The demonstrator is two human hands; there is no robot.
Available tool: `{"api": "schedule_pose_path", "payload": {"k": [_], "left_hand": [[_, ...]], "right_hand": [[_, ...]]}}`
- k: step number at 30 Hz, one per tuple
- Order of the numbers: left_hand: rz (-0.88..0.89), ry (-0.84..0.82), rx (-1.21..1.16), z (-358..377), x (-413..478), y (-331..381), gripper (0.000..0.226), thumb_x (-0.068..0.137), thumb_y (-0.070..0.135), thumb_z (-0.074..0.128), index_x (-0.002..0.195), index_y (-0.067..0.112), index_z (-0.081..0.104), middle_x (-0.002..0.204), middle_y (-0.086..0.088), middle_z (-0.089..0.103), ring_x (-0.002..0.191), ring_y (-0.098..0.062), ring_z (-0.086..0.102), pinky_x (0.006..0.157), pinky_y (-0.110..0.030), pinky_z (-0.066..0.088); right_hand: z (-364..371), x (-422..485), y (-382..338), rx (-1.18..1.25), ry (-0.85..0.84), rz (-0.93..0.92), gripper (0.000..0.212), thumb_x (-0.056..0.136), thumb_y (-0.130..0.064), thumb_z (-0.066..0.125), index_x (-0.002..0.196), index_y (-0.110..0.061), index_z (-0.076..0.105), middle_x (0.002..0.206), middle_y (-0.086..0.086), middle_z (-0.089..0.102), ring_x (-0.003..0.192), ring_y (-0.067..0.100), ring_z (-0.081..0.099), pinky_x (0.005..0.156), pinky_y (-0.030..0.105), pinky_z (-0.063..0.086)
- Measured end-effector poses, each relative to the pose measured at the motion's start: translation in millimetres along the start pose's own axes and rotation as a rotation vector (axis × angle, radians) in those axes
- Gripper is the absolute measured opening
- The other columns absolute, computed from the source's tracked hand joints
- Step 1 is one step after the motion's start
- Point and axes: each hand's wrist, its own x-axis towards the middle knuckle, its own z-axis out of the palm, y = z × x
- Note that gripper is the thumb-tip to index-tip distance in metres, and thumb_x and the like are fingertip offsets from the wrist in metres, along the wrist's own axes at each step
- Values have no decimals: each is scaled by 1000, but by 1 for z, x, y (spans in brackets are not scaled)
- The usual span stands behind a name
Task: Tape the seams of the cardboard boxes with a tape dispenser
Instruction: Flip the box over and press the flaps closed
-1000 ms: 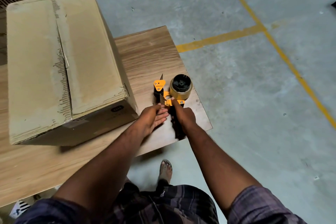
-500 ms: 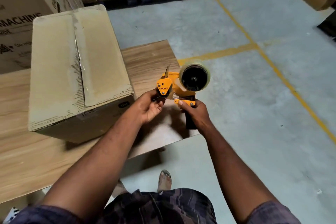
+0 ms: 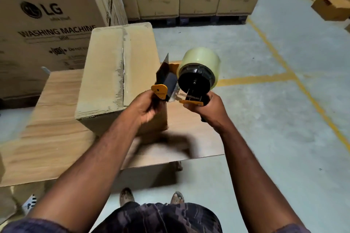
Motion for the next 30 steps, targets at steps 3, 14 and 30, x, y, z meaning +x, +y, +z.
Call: {"api": "schedule_pose_path", "payload": {"k": [3,14,30], "left_hand": [[44,31,-2,-30,-5,8,29,103,8,40,78,8,55,51,-2,63,41,-5,58,41,-13,48],[153,160,-78,-125,-27,32,29,103,19,47,81,13,65,66,-2,69,58,-11,65,50,-21,55],[458,420,337,-277,-39,42,26,95,30,68,83,8,75,64,1,65,53,-5,55,50,-16,41]], "right_hand": [[24,2,-8,-56,-13,-51,30,75,-9,90,94,-18,69,70,-21,71,62,-5,63,54,8,43],[98,6,-52,-360,-101,-233,39,63,-32,96,85,-33,64,81,-13,70,75,-2,63,66,21,47],[160,48,-89,-680,-376,-206,56,61,-66,87,95,-24,73,87,-7,76,85,13,71,78,39,56]]}}
